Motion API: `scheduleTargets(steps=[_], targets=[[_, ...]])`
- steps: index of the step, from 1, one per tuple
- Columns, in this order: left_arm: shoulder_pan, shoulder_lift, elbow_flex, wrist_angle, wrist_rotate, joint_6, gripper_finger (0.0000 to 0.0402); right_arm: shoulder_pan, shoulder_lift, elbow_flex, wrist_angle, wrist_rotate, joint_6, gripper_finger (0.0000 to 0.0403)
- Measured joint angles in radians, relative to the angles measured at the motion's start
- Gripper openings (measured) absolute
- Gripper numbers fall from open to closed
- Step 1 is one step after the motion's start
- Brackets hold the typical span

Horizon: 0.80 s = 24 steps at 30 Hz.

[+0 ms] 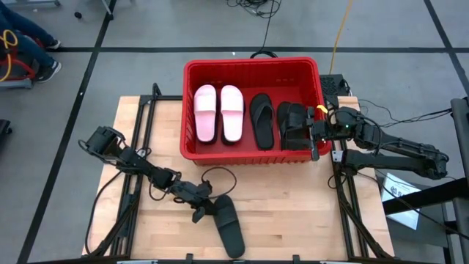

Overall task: Pick and place slides into bin
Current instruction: Put the black slide into the red container

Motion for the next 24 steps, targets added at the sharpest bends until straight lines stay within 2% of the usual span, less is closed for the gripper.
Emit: scheduleTargets(steps=[9, 24], targets=[[0.0, 0.0, 0.0, 0.032, 0.053, -0.022, 0.0124, 0.0, 0.0, 0.0, 0.0, 0.0, -0.001, 0.0144], [-0.009, 0.02, 0.0, 0.038, 0.053, -0.075, 0.0124, 0.0, 0.0, 0.0, 0.0, 0.0, -0.001, 0.0144]])
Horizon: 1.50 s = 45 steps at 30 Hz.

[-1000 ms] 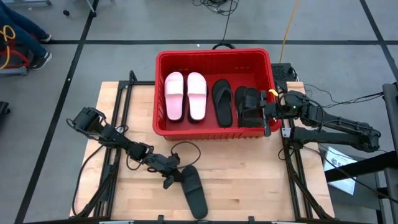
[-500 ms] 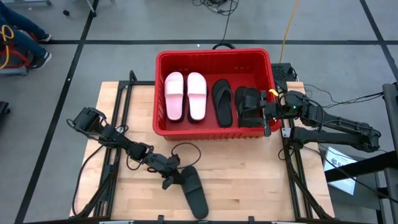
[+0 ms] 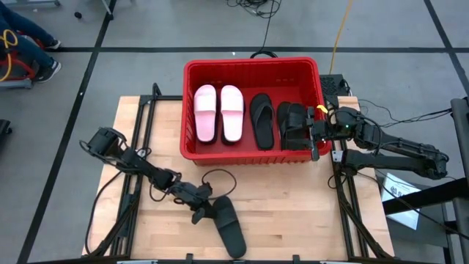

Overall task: Pick and place slides into bin
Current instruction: Put the black slide into the red container

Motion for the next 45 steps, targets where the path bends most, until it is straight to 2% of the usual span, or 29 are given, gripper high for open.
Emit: scheduleTargets(steps=[3, 11, 19, 23, 26, 33, 41, 45], targets=[[-0.003, 0.033, 0.0, 0.026, 0.002, -0.028, 0.0124, 0.0, 0.0, 0.0, 0.0, 0.0, -0.001, 0.0144], [-0.002, 0.12, 0.0, 0.266, -0.01, -0.043, 0.0124, 0.0, 0.0, 0.0, 0.001, 0.0, -0.001, 0.0144], [0.003, 0.185, 0.044, 0.286, -0.019, -0.029, 0.0124, 0.0, 0.0, 0.0, 0.03, 0.0, 0.0, 0.0144], [0.003, 0.202, 0.068, 0.279, -0.023, 0.041, 0.0123, 0.0, 0.0, 0.0, 0.035, 0.0, 0.0, 0.0144], [0.003, 0.204, 0.082, 0.266, -0.022, 0.102, 0.0104, 0.0, 0.0, 0.0, 0.035, 0.0, 0.0, 0.0144], [0.006, 0.204, 0.087, 0.248, -0.015, 0.132, 0.0012, 0.0, 0.0, 0.0, 0.035, 0.0, 0.0, 0.0144], [0.007, 0.193, 0.089, 0.245, -0.008, 0.128, 0.0004, 0.0, 0.0, 0.0, 0.034, 0.0, 0.001, 0.0144], [0.007, 0.144, 0.09, 0.228, -0.009, 0.138, 0.0002, 0.0, 0.0, 0.0, 0.034, 0.0, 0.001, 0.0144]])
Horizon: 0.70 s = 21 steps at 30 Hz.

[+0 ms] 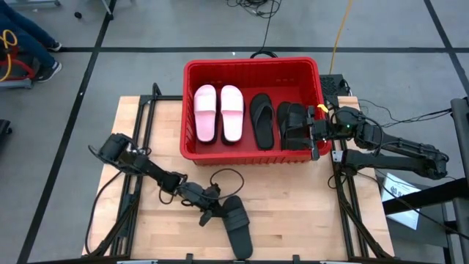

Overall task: Pick and place slides into bin
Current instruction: Put the black slide into the red container

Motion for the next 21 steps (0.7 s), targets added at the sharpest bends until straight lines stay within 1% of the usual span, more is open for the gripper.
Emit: scheduleTargets(steps=[7, 16, 21], targets=[[-0.003, -0.167, 0.003, -0.178, 0.01, -0.002, 0.0002, 0.0, 0.0, 0.0, 0.0, 0.0, 0.0, 0.0144], [-0.011, -0.384, 0.003, -0.336, -0.025, 0.006, 0.0, 0.0, 0.0, 0.0, 0.0, -0.001, 0.0, 0.0144], [-0.01, -0.5, 0.013, -0.386, -0.037, 0.027, 0.0, 0.0, 0.0, 0.0, 0.0, -0.004, 0.0, 0.0144]])
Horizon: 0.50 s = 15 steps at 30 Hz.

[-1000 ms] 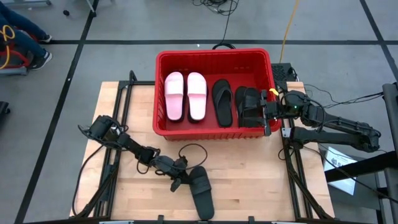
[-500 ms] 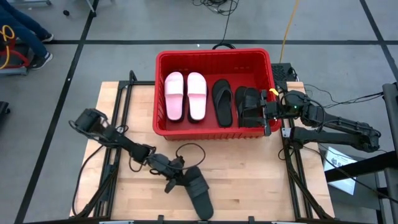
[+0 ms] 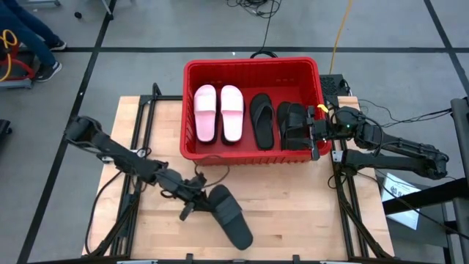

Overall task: Pick and place slides into bin
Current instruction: Put the black slide into the red container

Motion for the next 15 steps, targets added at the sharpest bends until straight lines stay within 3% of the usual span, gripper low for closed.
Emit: scheduleTargets(steps=[5, 10, 15], targets=[[0.001, -0.083, 0.113, -0.236, -0.009, 0.087, 0.0, 0.0, 0.0, 0.0, 0.0, 0.0, 0.0, 0.0144], [0.015, -0.093, 0.34, -0.658, -0.05, 0.234, 0.0, 0.0, 0.0, 0.0, 0.0, 0.0, -0.001, 0.0144], [0.057, -0.094, 0.545, -0.906, -0.115, 0.359, 0.0, 0.0, 0.0, 0.0, 0.0, 0.0, -0.001, 0.0144]])
